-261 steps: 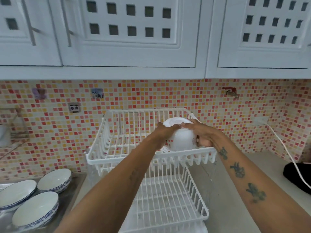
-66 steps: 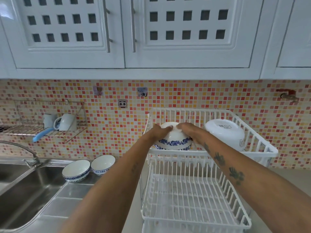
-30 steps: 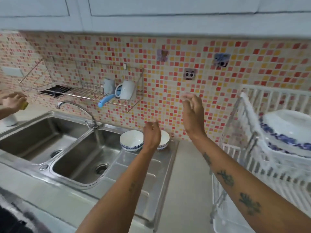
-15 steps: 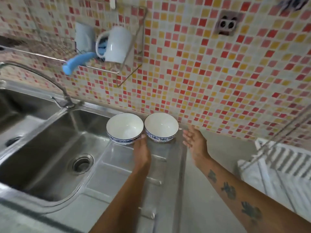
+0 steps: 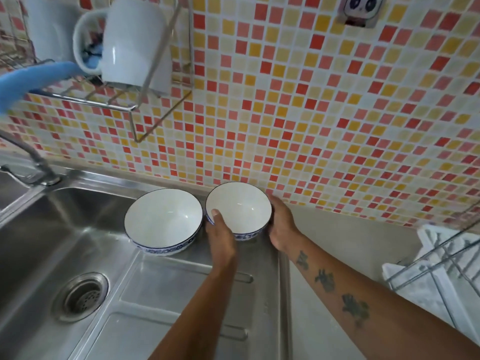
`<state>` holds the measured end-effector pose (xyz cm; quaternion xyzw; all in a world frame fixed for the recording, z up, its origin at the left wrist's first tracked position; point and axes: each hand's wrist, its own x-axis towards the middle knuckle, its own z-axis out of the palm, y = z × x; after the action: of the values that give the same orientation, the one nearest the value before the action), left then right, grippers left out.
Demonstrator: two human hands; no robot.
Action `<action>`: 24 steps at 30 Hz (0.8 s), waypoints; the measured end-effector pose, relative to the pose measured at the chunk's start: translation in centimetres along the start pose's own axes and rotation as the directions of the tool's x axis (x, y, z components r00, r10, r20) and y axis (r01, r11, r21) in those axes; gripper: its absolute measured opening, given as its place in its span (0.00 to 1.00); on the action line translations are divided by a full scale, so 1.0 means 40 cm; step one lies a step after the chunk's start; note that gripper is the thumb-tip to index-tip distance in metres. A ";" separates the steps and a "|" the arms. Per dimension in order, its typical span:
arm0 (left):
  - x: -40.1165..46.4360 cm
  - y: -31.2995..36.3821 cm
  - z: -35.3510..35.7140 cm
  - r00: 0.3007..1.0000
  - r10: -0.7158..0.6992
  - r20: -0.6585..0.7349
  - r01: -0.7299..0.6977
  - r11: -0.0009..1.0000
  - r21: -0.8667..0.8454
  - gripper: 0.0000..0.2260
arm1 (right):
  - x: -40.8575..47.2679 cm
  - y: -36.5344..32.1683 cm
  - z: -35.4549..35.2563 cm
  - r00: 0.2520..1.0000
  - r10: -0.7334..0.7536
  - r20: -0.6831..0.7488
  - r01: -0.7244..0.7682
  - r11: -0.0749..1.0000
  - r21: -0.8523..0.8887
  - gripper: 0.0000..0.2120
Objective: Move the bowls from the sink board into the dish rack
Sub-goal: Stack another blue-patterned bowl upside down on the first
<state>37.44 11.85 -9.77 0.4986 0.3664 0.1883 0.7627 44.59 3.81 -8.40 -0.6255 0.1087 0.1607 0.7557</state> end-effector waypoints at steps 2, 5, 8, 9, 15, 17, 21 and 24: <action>0.007 -0.001 0.004 1.000 -0.007 -0.015 0.007 1.000 0.000 0.24 | 0.013 0.010 0.007 0.999 0.033 -0.006 -0.033 0.998 -0.053 0.16; 0.007 0.002 0.002 1.000 -0.013 -0.014 0.014 0.999 0.043 0.22 | 0.021 0.019 0.009 0.998 0.050 -0.025 -0.051 0.997 -0.060 0.18; 0.012 0.007 0.000 1.000 -0.027 0.000 0.027 0.999 0.024 0.21 | 0.016 0.019 0.007 0.996 0.070 -0.055 -0.068 0.997 0.033 0.18; 0.010 0.010 0.002 1.000 -0.025 0.003 0.025 1.000 0.019 0.21 | 0.008 0.017 0.005 0.995 0.072 -0.066 -0.068 0.996 0.056 0.18; -0.076 0.068 0.023 0.995 -0.064 0.077 0.075 0.987 -0.143 0.22 | -0.080 -0.031 -0.026 0.992 0.051 -0.114 -0.033 0.987 0.156 0.17; -0.122 0.117 0.030 0.987 -0.113 0.113 0.137 0.962 -0.236 0.22 | -0.136 -0.072 -0.035 0.994 0.008 -0.106 0.014 0.979 0.203 0.17; -0.240 0.233 0.016 0.951 -0.155 0.269 0.266 0.854 -0.447 0.16 | -0.281 -0.175 -0.054 0.981 -0.181 -0.066 0.191 0.961 0.200 0.13; -0.347 0.314 -0.017 0.845 -0.147 0.515 0.437 0.746 -0.503 0.14 | -0.405 -0.270 -0.066 0.933 -0.359 -0.018 0.359 0.927 0.109 0.14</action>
<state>28.74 8.62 6.51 0.1933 0.1790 0.0508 0.9633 33.81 -2.29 6.85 -0.5920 0.0002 0.0142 0.8058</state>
